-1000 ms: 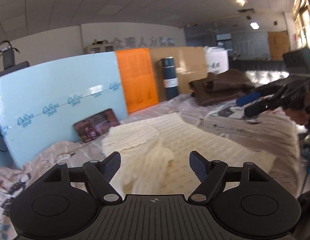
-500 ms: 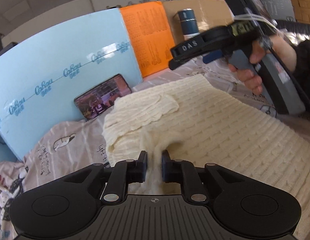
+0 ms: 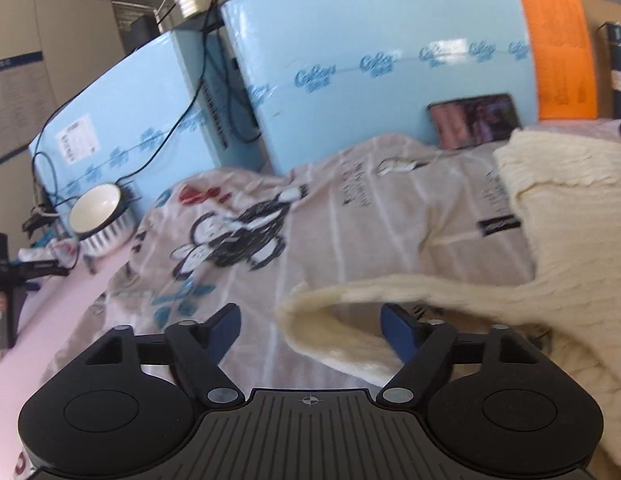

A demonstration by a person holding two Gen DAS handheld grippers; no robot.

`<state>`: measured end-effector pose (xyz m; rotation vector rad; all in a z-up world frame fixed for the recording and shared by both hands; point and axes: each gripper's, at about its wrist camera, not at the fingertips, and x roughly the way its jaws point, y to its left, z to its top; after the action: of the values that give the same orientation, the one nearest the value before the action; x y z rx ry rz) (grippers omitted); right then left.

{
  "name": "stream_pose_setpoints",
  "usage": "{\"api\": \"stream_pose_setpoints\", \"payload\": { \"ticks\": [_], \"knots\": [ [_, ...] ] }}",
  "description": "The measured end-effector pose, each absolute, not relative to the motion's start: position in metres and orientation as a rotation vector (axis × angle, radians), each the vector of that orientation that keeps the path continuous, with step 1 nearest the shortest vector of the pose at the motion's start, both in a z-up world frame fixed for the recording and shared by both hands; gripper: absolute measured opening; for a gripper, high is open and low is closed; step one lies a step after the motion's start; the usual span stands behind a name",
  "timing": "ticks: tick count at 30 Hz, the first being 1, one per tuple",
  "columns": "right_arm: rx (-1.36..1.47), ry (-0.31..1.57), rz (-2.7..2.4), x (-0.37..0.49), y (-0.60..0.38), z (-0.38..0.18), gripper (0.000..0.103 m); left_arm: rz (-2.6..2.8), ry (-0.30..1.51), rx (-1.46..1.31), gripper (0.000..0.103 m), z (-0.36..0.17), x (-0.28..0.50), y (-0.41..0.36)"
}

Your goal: Fold clothes

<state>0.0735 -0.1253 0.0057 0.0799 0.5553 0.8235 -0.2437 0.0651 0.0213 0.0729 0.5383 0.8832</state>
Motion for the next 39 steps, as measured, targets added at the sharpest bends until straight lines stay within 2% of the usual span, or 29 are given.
{"api": "stream_pose_setpoints", "payload": {
  "ticks": [3, 7, 10, 15, 18, 22, 25, 28, 39],
  "knots": [
    [0.089, 0.58, 0.804, 0.075, -0.129, 0.006, 0.088, 0.931, 0.514, 0.102, 0.083, 0.031, -0.246, 0.066],
    [0.113, 0.607, 0.791, 0.077, -0.135, 0.008, 0.088, 0.994, 0.481, 0.14, 0.097, 0.045, -0.248, 0.067],
    [0.131, 0.614, 0.789, 0.077, -0.139, 0.009, 0.088, 0.987, 0.456, 0.234, 0.099, 0.058, -0.23, 0.058],
    [0.154, 0.609, 0.791, 0.079, -0.148, 0.012, 0.088, 0.954, 0.669, 0.413, 0.102, 0.043, -0.193, 0.067],
    [0.163, 0.626, 0.793, 0.082, -0.152, 0.012, 0.088, 0.855, 0.785, 0.363, 0.102, 0.023, -0.202, 0.071],
    [0.173, 0.663, 0.831, 0.081, -0.151, 0.011, 0.088, 0.645, 0.803, 0.335, 0.102, 0.014, -0.232, 0.052],
    [0.187, 0.656, 0.83, 0.08, -0.152, 0.012, 0.088, 0.528, 0.787, 0.324, 0.102, 0.015, -0.25, 0.039],
    [0.195, 0.65, 0.822, 0.079, -0.154, 0.013, 0.088, 0.544, 0.615, 0.282, 0.102, 0.041, -0.249, 0.038],
    [0.248, 0.628, 0.79, 0.083, -0.167, 0.017, 0.088, 0.299, 0.559, 0.377, 0.102, 0.019, -0.069, -0.001]
  ]
}}
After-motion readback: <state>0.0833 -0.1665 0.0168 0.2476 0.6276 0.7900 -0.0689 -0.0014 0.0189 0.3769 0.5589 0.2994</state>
